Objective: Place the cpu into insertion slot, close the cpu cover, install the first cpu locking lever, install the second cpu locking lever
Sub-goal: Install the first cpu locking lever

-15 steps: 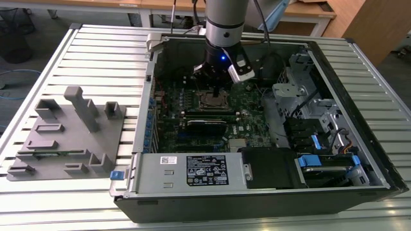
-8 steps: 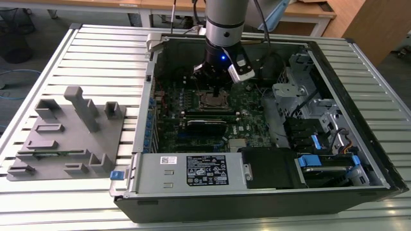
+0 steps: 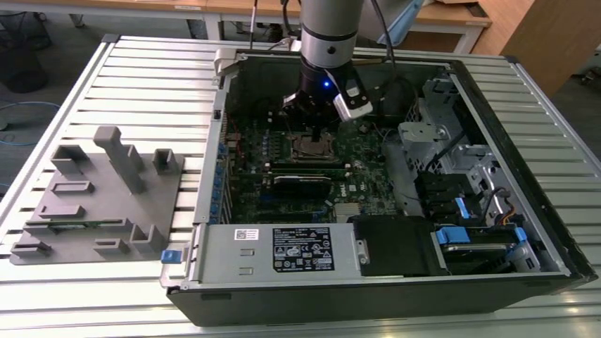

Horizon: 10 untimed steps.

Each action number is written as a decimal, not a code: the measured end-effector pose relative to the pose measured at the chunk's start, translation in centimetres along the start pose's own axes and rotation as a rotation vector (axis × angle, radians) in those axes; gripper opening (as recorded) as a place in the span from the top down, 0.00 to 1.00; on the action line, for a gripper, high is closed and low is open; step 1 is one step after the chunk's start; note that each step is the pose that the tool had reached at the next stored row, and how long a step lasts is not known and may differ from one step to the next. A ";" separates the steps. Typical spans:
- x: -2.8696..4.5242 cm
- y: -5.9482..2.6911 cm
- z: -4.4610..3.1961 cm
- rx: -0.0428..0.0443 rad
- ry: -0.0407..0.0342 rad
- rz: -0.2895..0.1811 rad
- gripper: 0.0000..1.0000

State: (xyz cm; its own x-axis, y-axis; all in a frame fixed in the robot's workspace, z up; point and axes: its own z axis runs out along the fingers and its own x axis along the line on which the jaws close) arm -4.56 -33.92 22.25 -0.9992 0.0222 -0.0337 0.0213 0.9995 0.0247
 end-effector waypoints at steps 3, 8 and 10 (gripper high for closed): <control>-0.02 0.02 -0.41 -0.0007 -0.0004 0.000 0.89; -0.05 0.04 -1.24 -0.0007 -0.0004 0.000 0.89; -0.06 0.05 -1.49 -0.0006 -0.0004 0.000 0.89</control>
State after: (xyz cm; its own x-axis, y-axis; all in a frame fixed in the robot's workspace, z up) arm -4.55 -33.91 23.74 -0.9992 0.0222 -0.0341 0.0213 0.9995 0.0253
